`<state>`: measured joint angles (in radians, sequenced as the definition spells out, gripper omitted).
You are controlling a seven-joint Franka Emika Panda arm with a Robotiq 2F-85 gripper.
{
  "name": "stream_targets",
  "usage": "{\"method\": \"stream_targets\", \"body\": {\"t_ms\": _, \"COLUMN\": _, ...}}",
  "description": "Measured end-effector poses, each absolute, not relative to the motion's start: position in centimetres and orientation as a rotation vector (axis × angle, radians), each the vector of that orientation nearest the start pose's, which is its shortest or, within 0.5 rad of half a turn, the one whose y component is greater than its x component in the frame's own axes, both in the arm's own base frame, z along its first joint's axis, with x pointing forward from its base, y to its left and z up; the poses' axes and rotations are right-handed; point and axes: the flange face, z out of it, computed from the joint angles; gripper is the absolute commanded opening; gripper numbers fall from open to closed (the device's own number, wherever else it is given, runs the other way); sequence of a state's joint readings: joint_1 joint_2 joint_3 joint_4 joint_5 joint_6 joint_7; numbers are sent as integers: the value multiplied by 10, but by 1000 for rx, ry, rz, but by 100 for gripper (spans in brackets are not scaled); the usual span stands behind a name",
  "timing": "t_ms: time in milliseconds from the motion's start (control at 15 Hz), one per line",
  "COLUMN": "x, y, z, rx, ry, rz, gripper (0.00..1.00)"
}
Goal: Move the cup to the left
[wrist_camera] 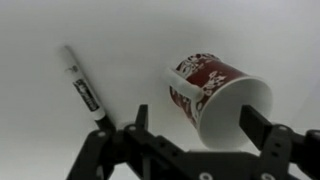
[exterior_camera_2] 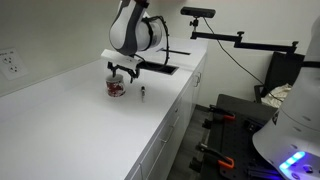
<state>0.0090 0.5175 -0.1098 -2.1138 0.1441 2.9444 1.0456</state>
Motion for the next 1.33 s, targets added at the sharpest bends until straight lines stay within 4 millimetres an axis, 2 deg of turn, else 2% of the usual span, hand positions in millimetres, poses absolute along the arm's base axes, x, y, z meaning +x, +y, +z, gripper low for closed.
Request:
{"method": "stream_targets", "body": {"t_ms": 267, "x": 622, "y": -77, "z": 178, "rx": -2433, "ry": 1761, "rz": -441, "gripper": 37}}
{"method": "stream_targets", "body": {"t_ms": 600, "x": 639, "y": -78, "z": 154, "rx": -2459, "ry": 1761, "rz": -448, "gripper": 1}}
{"method": "stream_targets", "body": {"t_ms": 1000, "x": 642, "y": -82, "z": 151, "rx": -2506, "ry": 1771, "rz": -458, "gripper": 3}}
{"method": "stream_targets", "body": {"t_ms": 1333, "x": 632, "y": -66, "z": 152, "rx": -2547, "ry": 1748, "rz": -449, "gripper": 3}}
